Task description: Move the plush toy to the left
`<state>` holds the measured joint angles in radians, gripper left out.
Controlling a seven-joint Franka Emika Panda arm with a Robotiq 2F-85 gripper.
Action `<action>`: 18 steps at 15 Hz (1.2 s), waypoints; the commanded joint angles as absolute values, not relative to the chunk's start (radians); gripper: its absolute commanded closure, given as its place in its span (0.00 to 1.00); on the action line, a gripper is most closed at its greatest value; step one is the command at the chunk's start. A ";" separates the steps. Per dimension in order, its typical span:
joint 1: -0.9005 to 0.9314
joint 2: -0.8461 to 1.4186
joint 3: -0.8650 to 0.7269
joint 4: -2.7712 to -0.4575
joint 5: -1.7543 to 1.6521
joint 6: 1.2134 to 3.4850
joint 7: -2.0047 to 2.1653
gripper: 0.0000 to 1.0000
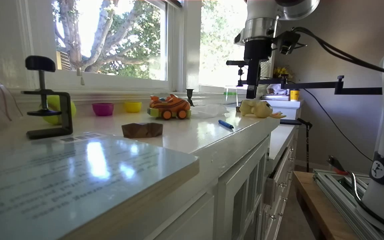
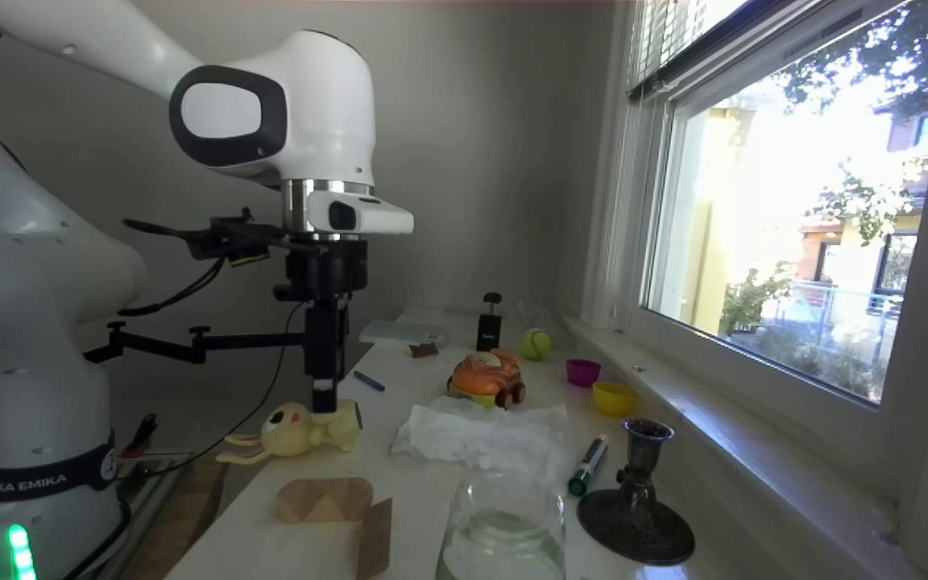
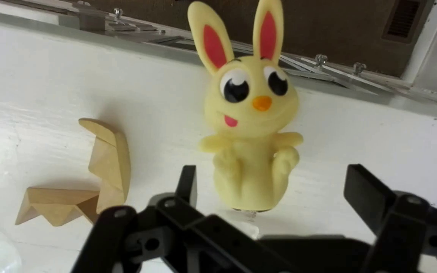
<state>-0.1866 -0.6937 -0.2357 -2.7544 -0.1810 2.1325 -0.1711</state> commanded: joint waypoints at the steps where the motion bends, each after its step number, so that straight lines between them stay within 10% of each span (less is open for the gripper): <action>1: -0.164 -0.696 -0.254 -2.753 -0.139 2.128 -0.233 0.00; 18: -0.201 -0.683 -0.288 -2.757 -0.189 2.107 -0.334 0.00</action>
<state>-0.1772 -0.6905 -0.2925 -2.7577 -0.1764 2.1040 -0.3351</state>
